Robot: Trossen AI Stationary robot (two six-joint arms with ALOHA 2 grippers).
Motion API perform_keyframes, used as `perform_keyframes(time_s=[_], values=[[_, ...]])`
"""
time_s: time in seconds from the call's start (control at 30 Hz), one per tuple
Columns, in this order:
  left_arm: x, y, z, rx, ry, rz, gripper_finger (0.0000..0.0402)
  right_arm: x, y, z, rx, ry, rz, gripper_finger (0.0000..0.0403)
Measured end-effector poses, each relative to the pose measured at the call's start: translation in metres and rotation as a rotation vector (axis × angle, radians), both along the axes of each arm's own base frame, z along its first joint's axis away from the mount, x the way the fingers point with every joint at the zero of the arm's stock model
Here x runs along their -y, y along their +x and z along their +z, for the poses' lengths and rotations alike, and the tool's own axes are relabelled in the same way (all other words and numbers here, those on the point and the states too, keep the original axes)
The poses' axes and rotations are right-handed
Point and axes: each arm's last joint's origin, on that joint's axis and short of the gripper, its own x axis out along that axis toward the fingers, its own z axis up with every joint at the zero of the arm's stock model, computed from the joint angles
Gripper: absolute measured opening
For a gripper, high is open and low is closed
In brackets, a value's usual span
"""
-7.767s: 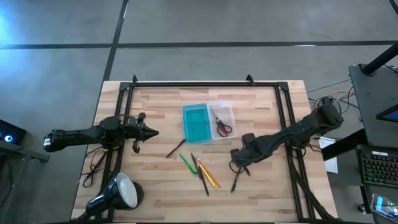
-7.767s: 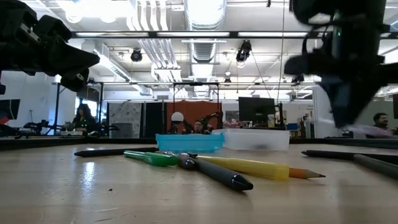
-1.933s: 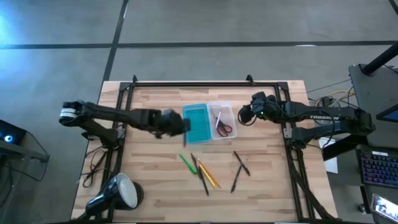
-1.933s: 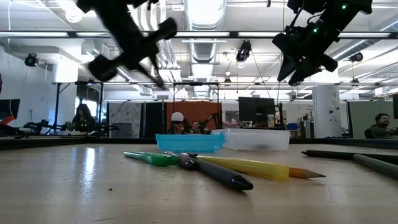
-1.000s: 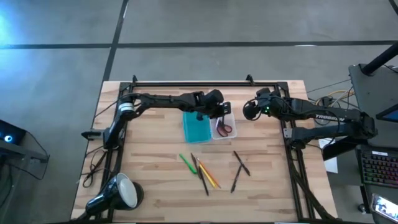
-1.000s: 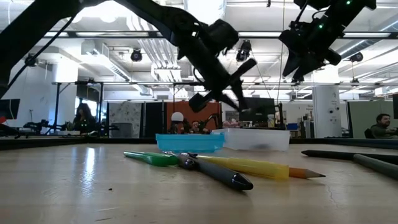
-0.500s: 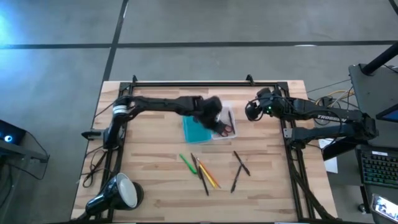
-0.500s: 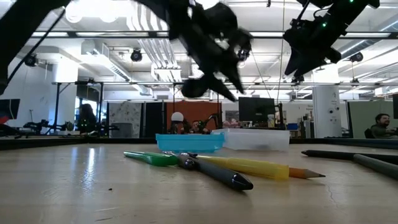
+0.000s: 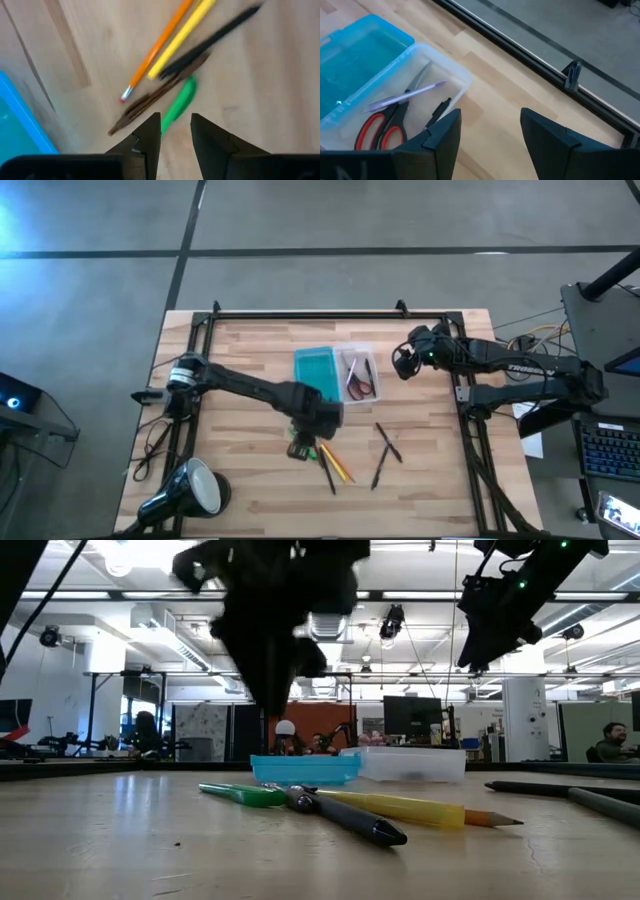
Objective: Pick & place school supplies into a supply box
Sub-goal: Put the green pen into the blue supply box
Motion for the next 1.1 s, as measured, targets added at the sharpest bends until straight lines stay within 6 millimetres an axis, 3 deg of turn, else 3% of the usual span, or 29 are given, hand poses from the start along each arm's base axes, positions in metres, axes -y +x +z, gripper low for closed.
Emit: perform_keyframes(time_s=[0.27, 0.8, 1.1], values=[[0.002, -0.015, -0.037, -0.087, 0.078, -0.034, 0.0092, 0.000, 0.000, -0.008, -0.028, 0.010, 0.002, 0.0194], [0.000, -0.025, -0.071, -0.054, 0.087, -0.076, 0.0092, -0.001, -0.003, -0.019, -0.064, 0.026, 0.008, 0.0194], [-0.001, -0.029, -0.078, -0.051, 0.118, -0.078, 0.0076, -0.001, -0.003, -0.019, -0.064, 0.026, 0.007, 0.0194]])
